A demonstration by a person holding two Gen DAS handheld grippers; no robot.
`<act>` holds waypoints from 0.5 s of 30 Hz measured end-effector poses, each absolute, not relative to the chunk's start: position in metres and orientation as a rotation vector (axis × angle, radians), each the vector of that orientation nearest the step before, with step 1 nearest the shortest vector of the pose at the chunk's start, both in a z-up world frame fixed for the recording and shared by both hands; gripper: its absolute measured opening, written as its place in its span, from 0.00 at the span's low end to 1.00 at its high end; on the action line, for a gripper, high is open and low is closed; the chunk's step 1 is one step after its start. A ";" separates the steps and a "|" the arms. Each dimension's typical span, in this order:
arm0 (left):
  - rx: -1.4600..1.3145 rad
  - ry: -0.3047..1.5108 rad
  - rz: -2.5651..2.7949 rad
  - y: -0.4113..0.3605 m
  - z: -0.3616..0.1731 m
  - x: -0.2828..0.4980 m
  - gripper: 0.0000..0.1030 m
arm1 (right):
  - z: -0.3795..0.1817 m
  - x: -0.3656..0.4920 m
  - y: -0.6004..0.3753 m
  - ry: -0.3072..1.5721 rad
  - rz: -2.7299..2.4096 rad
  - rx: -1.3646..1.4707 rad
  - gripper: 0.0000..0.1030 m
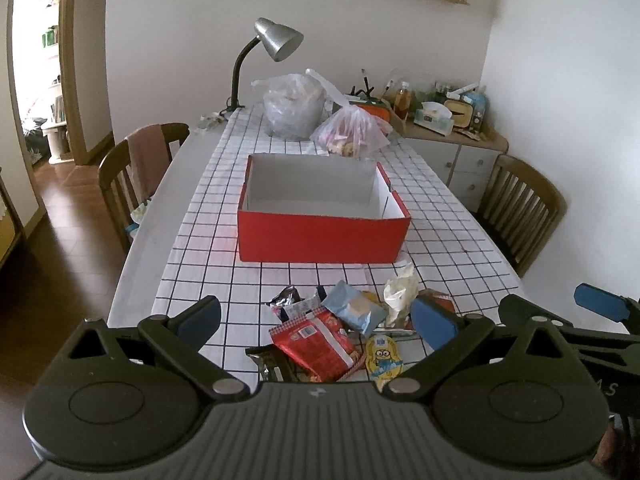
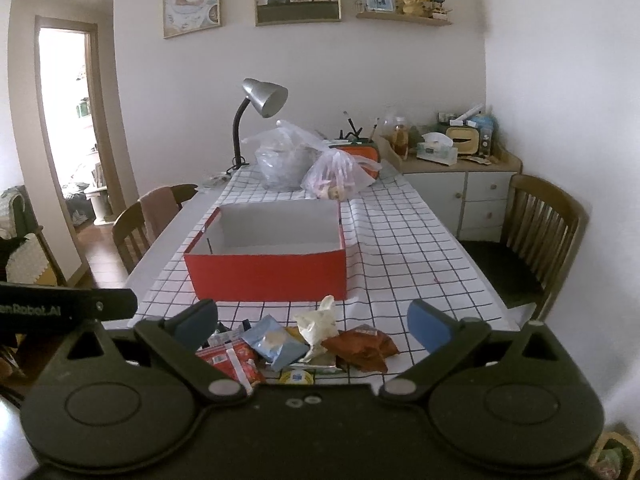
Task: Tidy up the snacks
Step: 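Move both tools toward the snack pile on the tablecloth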
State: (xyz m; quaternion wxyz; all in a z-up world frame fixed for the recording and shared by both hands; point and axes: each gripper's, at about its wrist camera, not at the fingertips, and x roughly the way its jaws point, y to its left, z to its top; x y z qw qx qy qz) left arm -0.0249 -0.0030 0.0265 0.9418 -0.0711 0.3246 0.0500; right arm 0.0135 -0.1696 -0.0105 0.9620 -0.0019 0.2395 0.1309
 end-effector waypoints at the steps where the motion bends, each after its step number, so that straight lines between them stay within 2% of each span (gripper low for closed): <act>1: -0.146 0.666 0.102 -0.003 0.026 -0.025 0.99 | -0.011 0.014 -0.170 0.487 0.266 -0.002 0.98; 15: -0.155 0.711 0.103 -0.007 0.014 -0.026 0.99 | -0.021 0.012 -0.173 0.523 0.265 -0.002 0.98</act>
